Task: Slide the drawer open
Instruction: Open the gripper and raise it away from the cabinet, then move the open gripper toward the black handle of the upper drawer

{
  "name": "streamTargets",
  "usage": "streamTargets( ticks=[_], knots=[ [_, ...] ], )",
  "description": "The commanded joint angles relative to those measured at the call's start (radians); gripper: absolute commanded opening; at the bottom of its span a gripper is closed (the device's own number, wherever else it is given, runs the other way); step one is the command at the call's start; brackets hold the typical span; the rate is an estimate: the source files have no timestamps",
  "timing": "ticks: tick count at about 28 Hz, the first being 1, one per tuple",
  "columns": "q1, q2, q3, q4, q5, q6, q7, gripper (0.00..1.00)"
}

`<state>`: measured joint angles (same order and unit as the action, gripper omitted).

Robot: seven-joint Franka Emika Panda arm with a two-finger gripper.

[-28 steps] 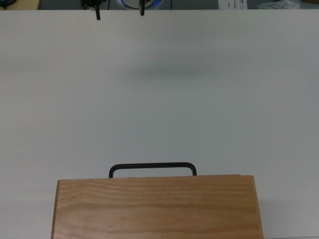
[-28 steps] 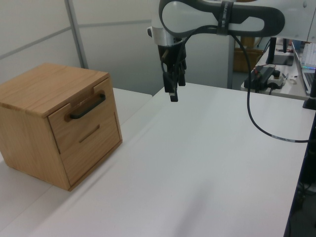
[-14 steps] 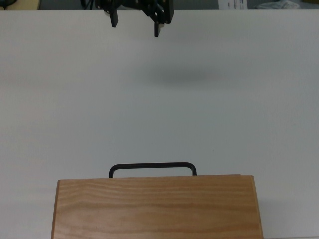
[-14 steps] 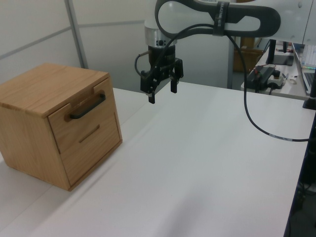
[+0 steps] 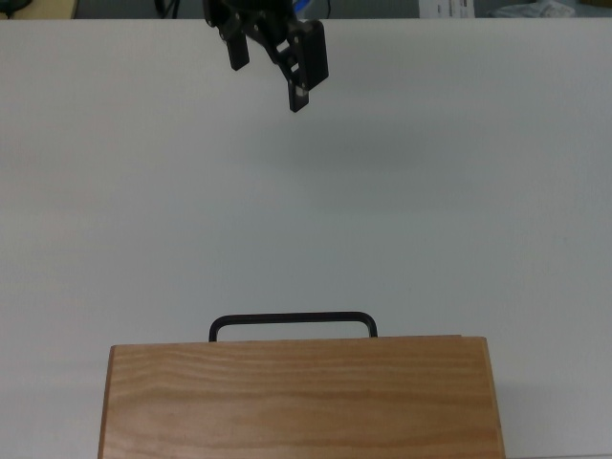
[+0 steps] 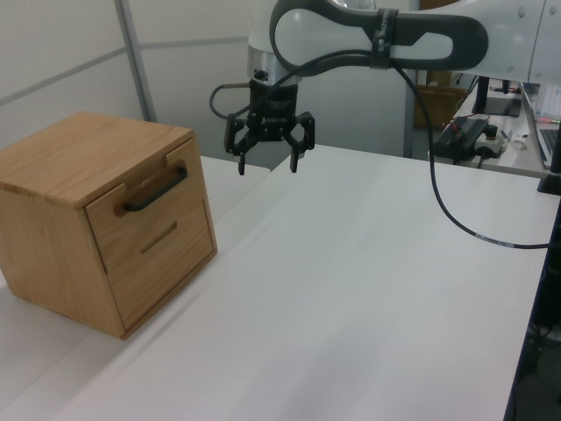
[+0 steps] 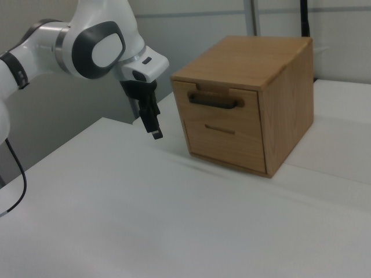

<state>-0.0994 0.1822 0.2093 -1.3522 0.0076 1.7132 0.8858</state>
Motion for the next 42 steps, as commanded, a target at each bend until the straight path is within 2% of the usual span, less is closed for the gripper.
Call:
streamTargets(
  ticks=[1,5,6,8,12,18,20,21,24,25,26,29,31,35,42],
  knots=[
    [0.001,0.006,-0.008,-0.016,0.034,0.071,0.093,1.00],
    [-0.002,0.023,-0.011,-0.015,0.060,0.120,0.104,1.00],
    [-0.003,0.042,-0.016,-0.010,0.083,0.153,0.117,1.00],
    [-0.005,0.055,-0.016,0.010,0.097,0.172,0.124,1.00],
    [-0.011,0.085,-0.016,0.035,0.104,0.203,0.125,1.00],
    [-0.006,0.112,-0.016,0.033,0.094,0.354,0.140,1.00],
    [-0.003,0.117,-0.016,0.033,0.071,0.390,0.179,0.99],
    [0.001,0.117,-0.016,0.033,0.016,0.437,0.252,0.95],
    [0.001,0.125,-0.014,0.028,-0.072,0.503,0.408,0.95],
    [0.001,0.137,-0.011,0.028,-0.119,0.529,0.480,0.96],
    [0.003,0.146,-0.010,0.030,-0.135,0.536,0.504,0.97],
    [0.009,0.157,-0.005,0.033,-0.156,0.556,0.561,0.96],
    [0.032,0.161,-0.011,0.033,-0.176,0.577,0.652,0.96],
    [0.041,0.166,-0.005,0.030,-0.247,0.577,0.757,0.96],
    [0.061,0.201,-0.007,0.033,-0.251,0.588,0.777,0.96]
  ],
)
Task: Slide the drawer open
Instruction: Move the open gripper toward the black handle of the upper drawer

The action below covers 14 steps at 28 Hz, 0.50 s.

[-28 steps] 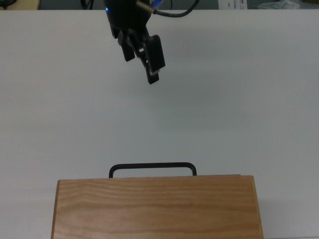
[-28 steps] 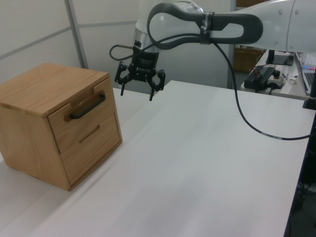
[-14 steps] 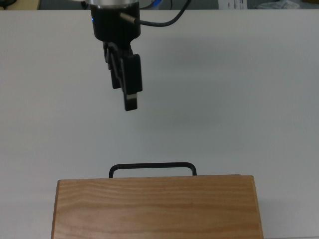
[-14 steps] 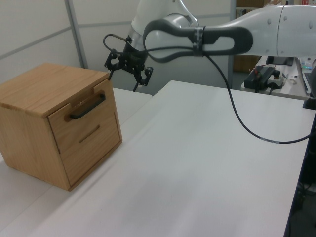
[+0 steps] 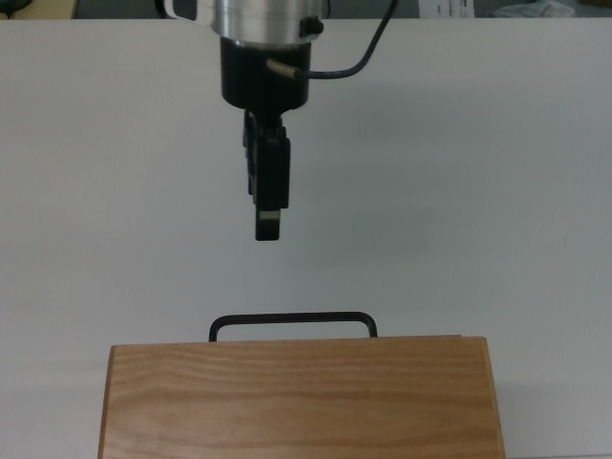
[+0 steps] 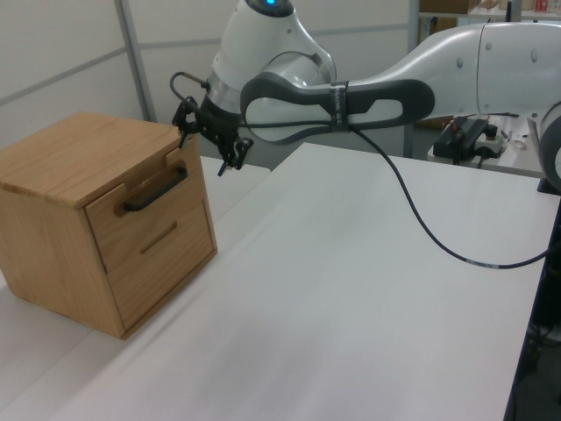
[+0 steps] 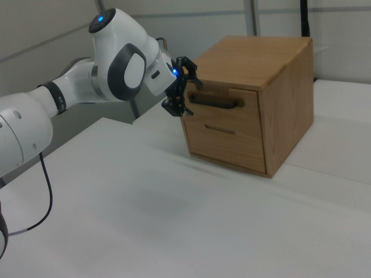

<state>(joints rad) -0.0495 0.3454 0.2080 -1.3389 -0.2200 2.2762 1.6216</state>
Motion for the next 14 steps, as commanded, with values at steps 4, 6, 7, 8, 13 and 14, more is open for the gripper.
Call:
streamTargets(
  ticks=[4,6,7,8,13,14],
  knots=[
    [0.011,0.073,-0.005,0.021,-0.033,0.072,0.052,0.96],
    [0.011,0.087,-0.005,0.023,-0.047,0.091,0.054,0.96],
    [0.011,0.092,-0.007,0.023,-0.048,0.098,0.054,0.95],
    [0.011,0.095,-0.007,0.024,-0.050,0.106,0.054,0.95],
    [0.014,0.133,-0.013,0.076,-0.053,0.118,0.054,0.92],
    [0.016,0.139,-0.013,0.084,-0.058,0.118,0.054,0.90]
  ],
)
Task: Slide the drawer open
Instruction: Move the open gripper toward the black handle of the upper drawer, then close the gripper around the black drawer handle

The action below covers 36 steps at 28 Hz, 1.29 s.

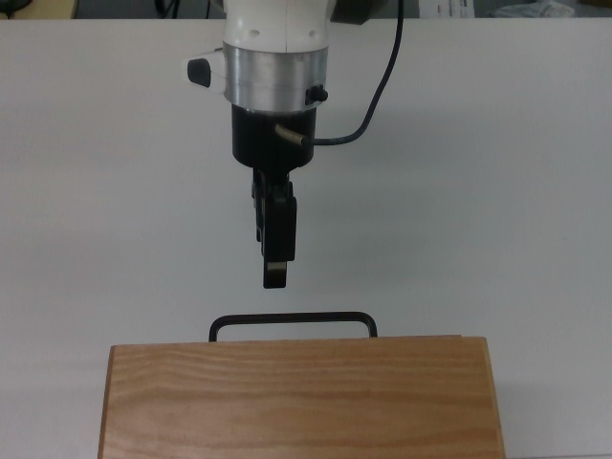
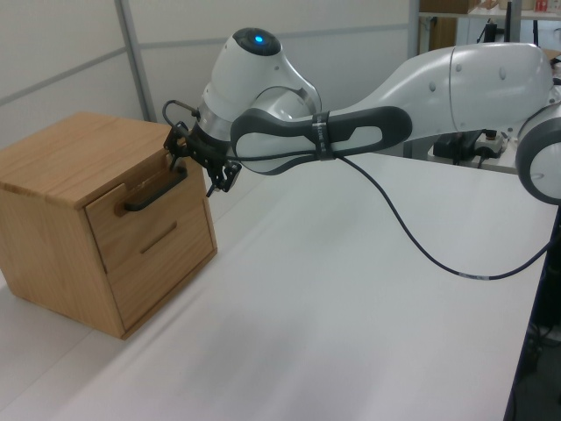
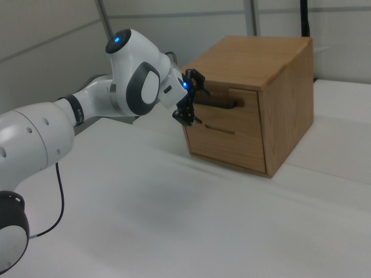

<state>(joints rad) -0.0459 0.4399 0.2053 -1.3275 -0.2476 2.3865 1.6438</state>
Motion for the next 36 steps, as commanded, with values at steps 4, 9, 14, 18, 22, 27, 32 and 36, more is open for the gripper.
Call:
streamTargets(
  ticks=[4,9,14,18,22,27,32,36],
  knots=[
    [0.014,0.077,-0.010,0.100,-0.045,0.011,0.033,0.83],
    [0.027,0.129,-0.017,0.143,-0.059,0.011,0.041,0.73],
    [0.032,0.168,-0.026,0.160,-0.091,0.022,0.054,0.72],
    [0.047,0.181,-0.036,0.162,-0.099,0.048,0.054,0.71],
    [0.064,0.189,-0.049,0.165,-0.099,0.048,0.054,0.55],
    [0.072,0.188,-0.049,0.188,-0.099,0.045,0.068,0.50],
    [0.072,0.181,-0.049,0.188,-0.099,0.036,0.068,0.20],
    [0.072,0.178,-0.049,0.186,-0.099,0.019,0.070,0.08]
  ],
)
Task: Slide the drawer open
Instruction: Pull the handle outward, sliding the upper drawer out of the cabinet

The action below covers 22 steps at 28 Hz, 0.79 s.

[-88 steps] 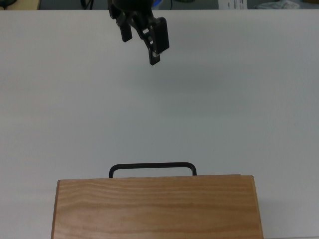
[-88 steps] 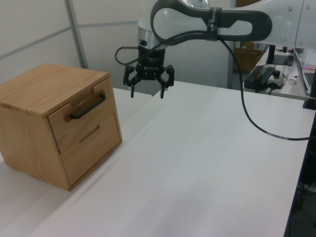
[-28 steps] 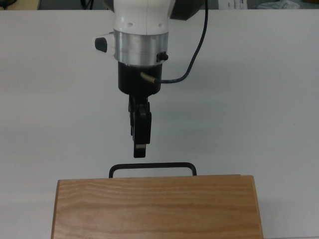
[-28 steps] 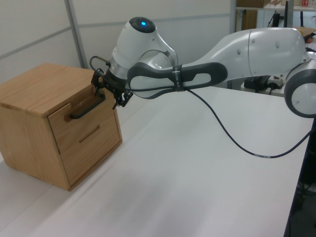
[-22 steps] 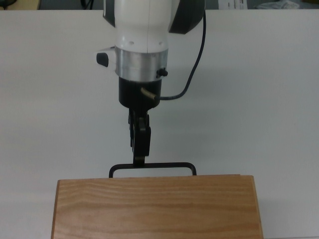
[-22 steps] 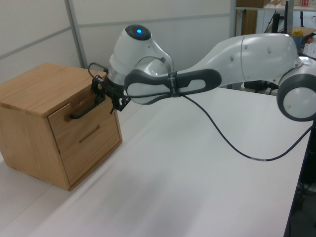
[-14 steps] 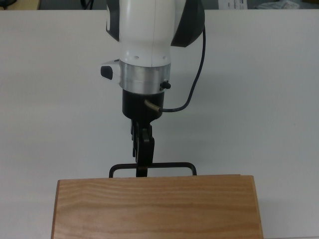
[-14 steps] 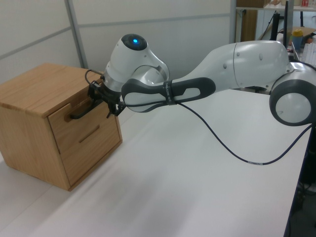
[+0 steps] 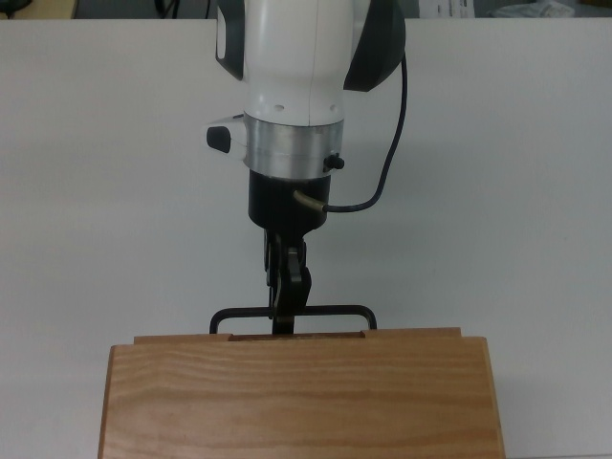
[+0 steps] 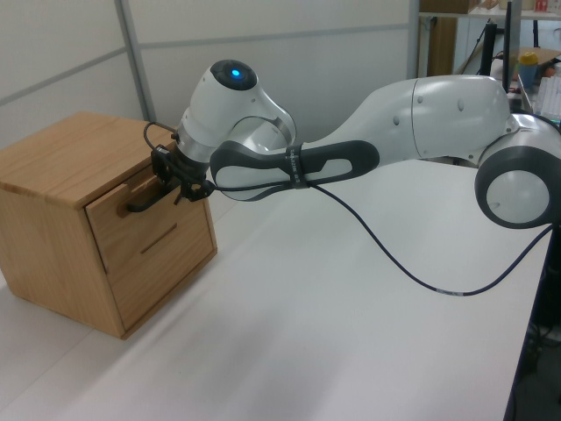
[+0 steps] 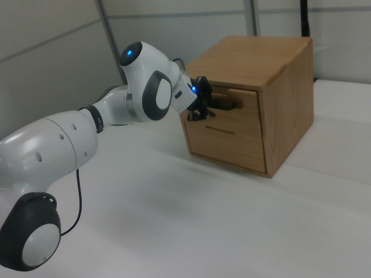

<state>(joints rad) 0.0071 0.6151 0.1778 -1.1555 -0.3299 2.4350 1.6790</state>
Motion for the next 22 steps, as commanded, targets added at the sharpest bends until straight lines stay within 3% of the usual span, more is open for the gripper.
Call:
streamTargets(
  ticks=[1,2,8,22],
  knots=[
    [0.019,0.002,-0.021,0.014,-0.017,-0.034,0.034,0.04],
    [0.019,-0.005,-0.021,0.013,-0.017,-0.043,0.034,0.00],
    [0.017,-0.051,-0.018,0.000,-0.017,-0.076,0.033,0.00],
    [0.010,-0.204,-0.004,-0.113,-0.009,-0.142,0.021,0.00]
  ],
)
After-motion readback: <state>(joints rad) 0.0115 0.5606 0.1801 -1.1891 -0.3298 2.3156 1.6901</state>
